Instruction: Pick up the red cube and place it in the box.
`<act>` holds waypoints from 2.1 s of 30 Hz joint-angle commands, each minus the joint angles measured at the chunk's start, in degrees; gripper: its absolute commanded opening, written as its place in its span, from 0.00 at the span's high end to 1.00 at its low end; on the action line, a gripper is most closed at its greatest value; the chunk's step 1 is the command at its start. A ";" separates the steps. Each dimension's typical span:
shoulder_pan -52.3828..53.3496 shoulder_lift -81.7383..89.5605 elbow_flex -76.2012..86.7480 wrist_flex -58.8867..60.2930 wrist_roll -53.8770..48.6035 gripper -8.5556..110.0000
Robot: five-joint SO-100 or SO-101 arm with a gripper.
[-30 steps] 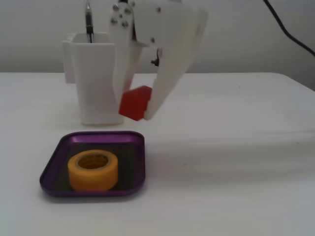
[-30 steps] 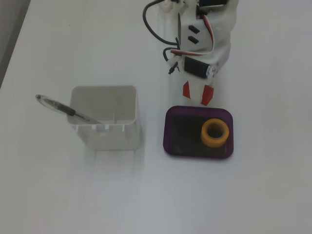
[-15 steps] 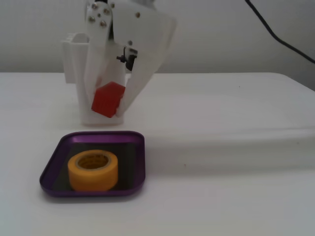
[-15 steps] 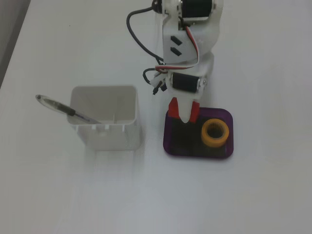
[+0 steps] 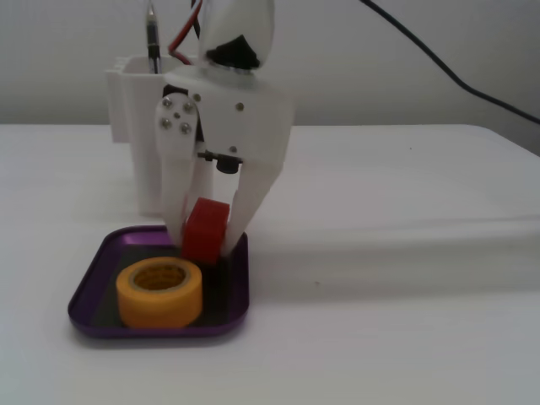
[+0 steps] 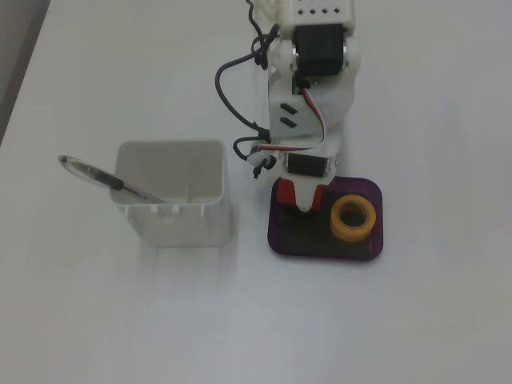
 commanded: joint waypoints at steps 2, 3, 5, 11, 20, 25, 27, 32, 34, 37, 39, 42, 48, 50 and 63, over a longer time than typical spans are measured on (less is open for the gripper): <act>-0.70 -0.88 -2.55 -0.53 -1.41 0.93; -0.70 -1.14 -2.55 -0.53 -1.41 0.93; -0.70 -1.41 -2.55 0.00 -1.41 0.92; -0.88 -0.62 -3.52 0.70 -1.41 0.76; -0.97 10.46 -17.58 13.45 -1.49 0.72; -0.97 20.83 -27.86 24.08 -1.49 0.72; -0.88 25.58 -30.15 27.42 -1.49 0.72; -0.26 37.44 -29.97 31.82 -0.70 0.72; -0.18 42.28 -26.46 31.90 -0.97 0.72; -0.18 49.13 -18.54 31.82 -0.62 0.73; -0.09 54.05 -11.34 31.73 -0.62 0.73; -0.09 61.79 0.53 30.23 -0.53 0.73; -0.09 81.12 29.97 20.39 -1.32 0.73; -0.09 87.63 40.17 16.96 -1.32 0.73; 0.00 125.95 94.57 -3.08 -1.32 0.73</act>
